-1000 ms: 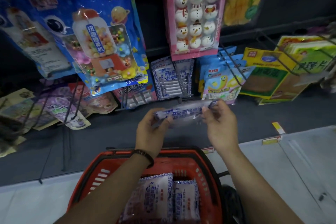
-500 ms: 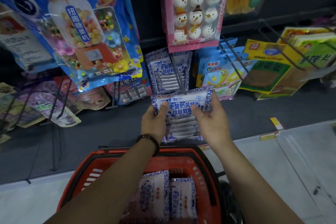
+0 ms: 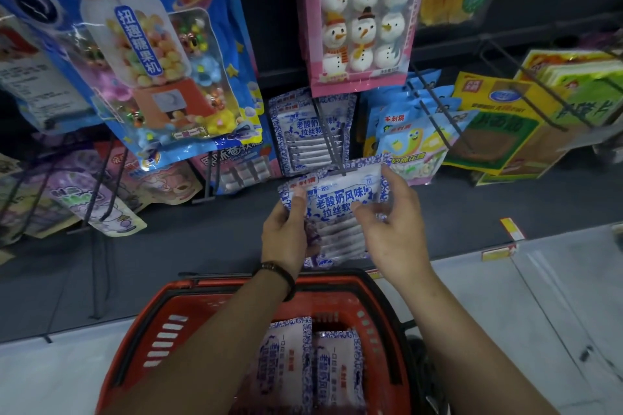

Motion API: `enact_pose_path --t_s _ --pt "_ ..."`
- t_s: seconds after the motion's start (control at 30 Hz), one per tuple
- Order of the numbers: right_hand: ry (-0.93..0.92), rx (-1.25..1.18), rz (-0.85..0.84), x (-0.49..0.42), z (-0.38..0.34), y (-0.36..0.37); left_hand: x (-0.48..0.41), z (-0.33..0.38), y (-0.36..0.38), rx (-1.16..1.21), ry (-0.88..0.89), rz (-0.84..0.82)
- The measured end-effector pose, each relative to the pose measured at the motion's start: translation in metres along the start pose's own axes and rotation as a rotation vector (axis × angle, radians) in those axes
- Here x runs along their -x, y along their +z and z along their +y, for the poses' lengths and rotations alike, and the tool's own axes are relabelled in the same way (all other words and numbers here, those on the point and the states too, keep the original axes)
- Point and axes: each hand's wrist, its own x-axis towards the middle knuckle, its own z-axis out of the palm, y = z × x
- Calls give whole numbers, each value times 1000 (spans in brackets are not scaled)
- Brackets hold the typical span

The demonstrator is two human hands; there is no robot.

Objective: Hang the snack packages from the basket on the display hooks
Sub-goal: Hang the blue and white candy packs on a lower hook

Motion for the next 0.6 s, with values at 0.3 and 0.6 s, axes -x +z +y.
enact_pose_path --t_s 0.3,0.6 --pt "-30 33 -53 6 -7 0 4 20 7 -34 -97 40" --pt "36 116 -88 5 -5 -2 -6 11 5 -56 -126 42"
